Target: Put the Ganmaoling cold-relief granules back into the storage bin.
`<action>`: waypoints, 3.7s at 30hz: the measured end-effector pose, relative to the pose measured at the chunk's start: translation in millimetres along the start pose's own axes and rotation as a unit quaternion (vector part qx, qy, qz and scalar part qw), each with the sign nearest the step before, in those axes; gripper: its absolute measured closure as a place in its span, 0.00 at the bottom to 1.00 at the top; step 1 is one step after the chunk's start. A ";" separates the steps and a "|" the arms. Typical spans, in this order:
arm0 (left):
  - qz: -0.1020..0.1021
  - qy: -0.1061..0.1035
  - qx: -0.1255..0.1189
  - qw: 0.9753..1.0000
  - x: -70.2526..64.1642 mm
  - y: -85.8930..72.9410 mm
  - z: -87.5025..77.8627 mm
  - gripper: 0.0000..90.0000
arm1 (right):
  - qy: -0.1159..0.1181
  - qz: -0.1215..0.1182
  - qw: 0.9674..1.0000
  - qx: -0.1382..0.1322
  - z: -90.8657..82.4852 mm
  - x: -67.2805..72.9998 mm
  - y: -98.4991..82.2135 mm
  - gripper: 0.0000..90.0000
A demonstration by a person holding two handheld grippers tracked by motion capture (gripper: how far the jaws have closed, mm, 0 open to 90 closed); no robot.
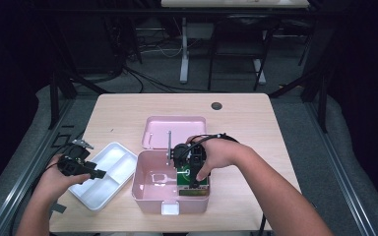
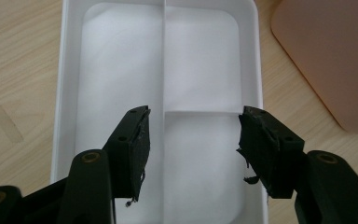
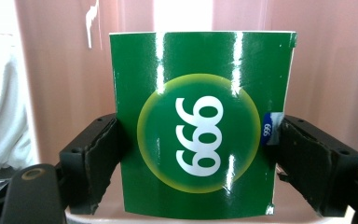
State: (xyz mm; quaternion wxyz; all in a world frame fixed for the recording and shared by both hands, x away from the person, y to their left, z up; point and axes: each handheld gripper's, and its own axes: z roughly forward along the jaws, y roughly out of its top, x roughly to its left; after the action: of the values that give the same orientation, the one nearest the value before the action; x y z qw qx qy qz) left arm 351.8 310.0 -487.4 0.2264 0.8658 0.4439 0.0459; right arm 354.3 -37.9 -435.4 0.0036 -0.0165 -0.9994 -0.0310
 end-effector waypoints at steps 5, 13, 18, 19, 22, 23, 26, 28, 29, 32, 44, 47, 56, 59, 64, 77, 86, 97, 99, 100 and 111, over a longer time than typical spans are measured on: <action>0.001 -0.001 0.001 1.000 0.0 0.3 0.7 0.48 | 0.000 0.001 1.000 0.002 6.6 -3.1 -2.3 0.19; -0.001 0.000 0.003 1.000 0.6 -0.2 1.3 0.48 | 0.005 0.008 1.000 -0.004 13.2 -5.6 -5.7 0.19; -0.001 0.000 0.004 1.000 0.7 -0.2 1.4 0.48 | 0.006 0.007 1.000 -0.003 18.2 -6.0 -5.2 0.18; -0.001 0.001 0.004 1.000 0.8 -0.2 1.4 0.48 | 0.006 0.008 1.000 -0.003 19.0 -5.9 -5.2 0.18; -0.003 0.000 0.003 1.000 0.8 -0.4 1.5 0.48 | 0.014 0.009 1.000 -0.003 21.6 -6.2 -5.7 0.18; -0.002 0.001 0.004 1.000 0.7 -0.3 1.6 0.48 | 0.015 0.008 1.000 -0.003 22.5 -6.0 -5.9 0.18; 0.001 0.000 0.005 1.000 0.5 0.1 2.1 0.48 | 0.015 0.006 1.000 -0.005 25.6 -5.7 -6.2 0.18; 0.000 0.000 0.005 1.000 0.2 0.2 2.0 0.48 | 0.015 0.004 1.000 -0.004 26.9 -5.7 -6.2 0.18; 0.000 0.000 0.005 1.000 0.3 0.2 1.9 0.48 | 0.016 0.005 1.000 -0.005 27.9 -5.7 -6.3 0.18; 0.001 0.001 0.005 1.000 0.6 0.0 2.0 0.48 | 0.014 0.003 1.000 -0.005 28.9 -5.3 -6.1 0.18; -0.001 0.001 0.004 1.000 0.2 0.1 1.9 0.48 | 0.006 0.016 1.000 0.009 28.9 -7.9 -6.0 0.18; 0.000 0.001 0.005 1.000 -0.1 0.3 2.7 0.48 | 0.007 0.017 1.000 0.010 27.7 -7.1 -7.3 0.19; 0.001 0.001 0.005 1.000 0.3 0.0 2.5 0.48 | 0.010 0.024 1.000 0.001 21.6 -6.2 -8.5 0.22; 0.001 0.001 0.005 1.000 0.7 0.3 2.6 0.48 | 0.010 0.025 1.000 -0.001 19.0 -6.8 -9.2 0.22; 0.000 0.000 0.006 1.000 0.0 -0.1 3.4 0.48 | 0.007 0.028 1.000 -0.004 9.8 -6.2 -11.1 0.23; 0.001 -0.002 0.010 1.000 -0.6 0.7 6.5 0.49 | -0.003 0.046 0.999 -0.022 -14.2 -5.2 -33.2 0.26; 0.000 -0.002 0.011 1.000 -0.6 -0.3 6.5 0.50 | -0.017 0.070 0.997 -0.022 -26.8 -5.2 -58.4 0.27; -0.002 -0.001 0.014 1.000 -0.4 -0.5 7.5 0.51 | -0.039 0.109 0.992 -0.040 -28.2 -8.3 -88.8 0.29; -0.002 -0.001 0.015 1.000 -0.8 -0.4 7.8 0.51 | -0.045 0.121 0.991 -0.043 -26.2 -8.9 -93.7 0.29; -0.003 -0.001 0.015 1.000 -0.9 -0.3 7.9 0.51 | -0.048 0.127 0.990 -0.045 -25.2 -8.6 -95.4 0.29; -0.012 0.000 0.012 1.000 0.7 -2.9 7.1 0.54 | -0.062 0.209 0.974 -0.067 -9.1 -10.2 -110.3 0.31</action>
State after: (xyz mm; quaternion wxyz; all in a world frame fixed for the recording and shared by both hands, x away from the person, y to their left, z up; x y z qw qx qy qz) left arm 352.0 309.5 -495.1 0.2170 0.8628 0.4550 0.0375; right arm 360.9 -148.8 -433.2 -0.0528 -0.2275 -0.9677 -0.0950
